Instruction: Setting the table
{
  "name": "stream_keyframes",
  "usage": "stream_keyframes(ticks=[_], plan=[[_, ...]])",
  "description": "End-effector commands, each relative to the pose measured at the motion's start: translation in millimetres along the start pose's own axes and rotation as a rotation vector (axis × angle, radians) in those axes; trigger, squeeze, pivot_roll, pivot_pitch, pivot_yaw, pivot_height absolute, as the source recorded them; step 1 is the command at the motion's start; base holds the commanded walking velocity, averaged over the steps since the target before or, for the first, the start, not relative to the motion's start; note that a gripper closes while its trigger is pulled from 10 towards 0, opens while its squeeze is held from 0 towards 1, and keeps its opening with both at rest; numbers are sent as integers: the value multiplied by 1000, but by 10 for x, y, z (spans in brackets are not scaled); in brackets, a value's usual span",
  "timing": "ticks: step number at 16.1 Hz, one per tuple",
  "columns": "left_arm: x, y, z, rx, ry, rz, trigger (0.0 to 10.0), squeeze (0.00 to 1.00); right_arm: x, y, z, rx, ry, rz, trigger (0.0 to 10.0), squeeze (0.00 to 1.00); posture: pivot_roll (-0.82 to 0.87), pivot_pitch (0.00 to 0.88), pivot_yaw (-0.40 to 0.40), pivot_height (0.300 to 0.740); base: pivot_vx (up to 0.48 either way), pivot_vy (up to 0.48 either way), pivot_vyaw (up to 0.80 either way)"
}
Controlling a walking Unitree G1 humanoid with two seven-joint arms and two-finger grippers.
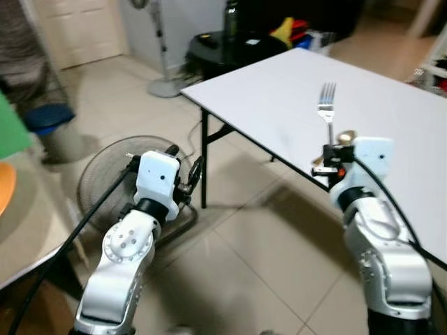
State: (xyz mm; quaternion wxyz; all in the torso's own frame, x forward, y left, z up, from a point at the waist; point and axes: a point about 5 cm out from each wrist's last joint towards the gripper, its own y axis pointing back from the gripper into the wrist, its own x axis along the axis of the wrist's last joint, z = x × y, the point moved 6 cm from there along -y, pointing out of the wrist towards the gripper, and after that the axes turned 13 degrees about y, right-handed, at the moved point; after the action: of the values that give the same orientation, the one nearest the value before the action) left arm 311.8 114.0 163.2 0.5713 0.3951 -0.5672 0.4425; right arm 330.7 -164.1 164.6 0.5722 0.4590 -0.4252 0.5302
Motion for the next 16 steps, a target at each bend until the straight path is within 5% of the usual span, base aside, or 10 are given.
stream_keyframes(ticks=[1,3,12,16], plan=[[43,-4,-50,11,-6,10,10000,0,73,-6,-56,17,-1,19,10000,0,167,0,-11,727,0,0,-800],[71,-1,-299,84,30,6,10000,0,77,-73,-324,118,-19,5,10000,0,181,0,-27,727,429,0,0],[69,13,-337,96,33,-1,10000,0,42,-53,-416,160,-16,-13,10000,0,180,0,-22,727,85,0,0],[86,13,-356,96,33,2,10000,0,46,-50,-524,211,15,-12,10000,0,188,0,-23,727,336,0,714]])
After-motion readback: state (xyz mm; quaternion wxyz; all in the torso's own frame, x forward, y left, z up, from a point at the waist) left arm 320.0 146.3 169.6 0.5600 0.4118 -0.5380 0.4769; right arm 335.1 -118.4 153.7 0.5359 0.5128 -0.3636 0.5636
